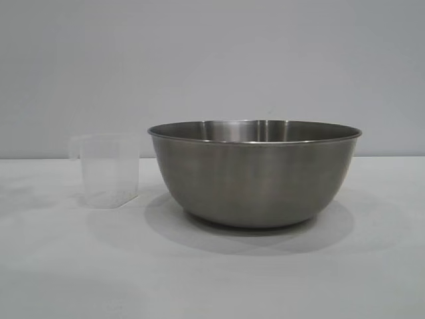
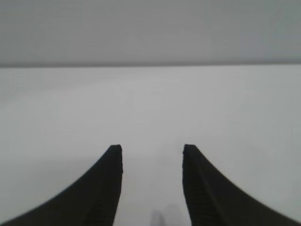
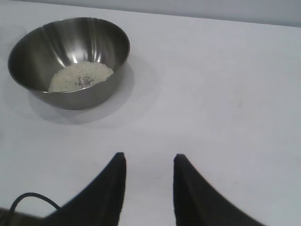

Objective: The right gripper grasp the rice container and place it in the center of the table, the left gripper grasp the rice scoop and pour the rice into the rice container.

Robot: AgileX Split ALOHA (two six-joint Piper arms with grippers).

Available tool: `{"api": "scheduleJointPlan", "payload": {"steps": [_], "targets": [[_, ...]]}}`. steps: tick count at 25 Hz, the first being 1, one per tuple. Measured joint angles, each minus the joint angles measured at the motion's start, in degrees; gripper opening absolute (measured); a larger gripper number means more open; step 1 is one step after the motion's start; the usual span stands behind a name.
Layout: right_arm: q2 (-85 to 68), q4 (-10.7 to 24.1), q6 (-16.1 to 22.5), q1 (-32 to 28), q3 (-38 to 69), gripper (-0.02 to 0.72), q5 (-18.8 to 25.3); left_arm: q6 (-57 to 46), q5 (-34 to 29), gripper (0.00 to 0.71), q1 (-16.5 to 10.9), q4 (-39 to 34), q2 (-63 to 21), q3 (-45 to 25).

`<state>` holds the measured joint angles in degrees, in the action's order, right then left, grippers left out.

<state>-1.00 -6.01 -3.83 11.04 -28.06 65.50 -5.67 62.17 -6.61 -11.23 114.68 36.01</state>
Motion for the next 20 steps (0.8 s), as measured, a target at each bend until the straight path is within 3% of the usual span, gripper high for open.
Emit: {"api": "scheduleJointPlan", "payload": {"steps": [6,13,20], "targets": [[0.0,0.0,0.0,0.0,0.0,0.239,0.0,0.2,-20.9,0.261,0.0,-6.4,-13.3,2.9],[0.0,0.1,0.0,0.0,0.0,0.239,0.0,-4.0,-52.7,0.261,0.0,-6.6,-40.3,2.9],[0.0,0.1,0.0,0.0,0.0,0.239,0.0,-9.1,-74.6,0.261,0.0,-4.8,-62.4,2.7]]}}
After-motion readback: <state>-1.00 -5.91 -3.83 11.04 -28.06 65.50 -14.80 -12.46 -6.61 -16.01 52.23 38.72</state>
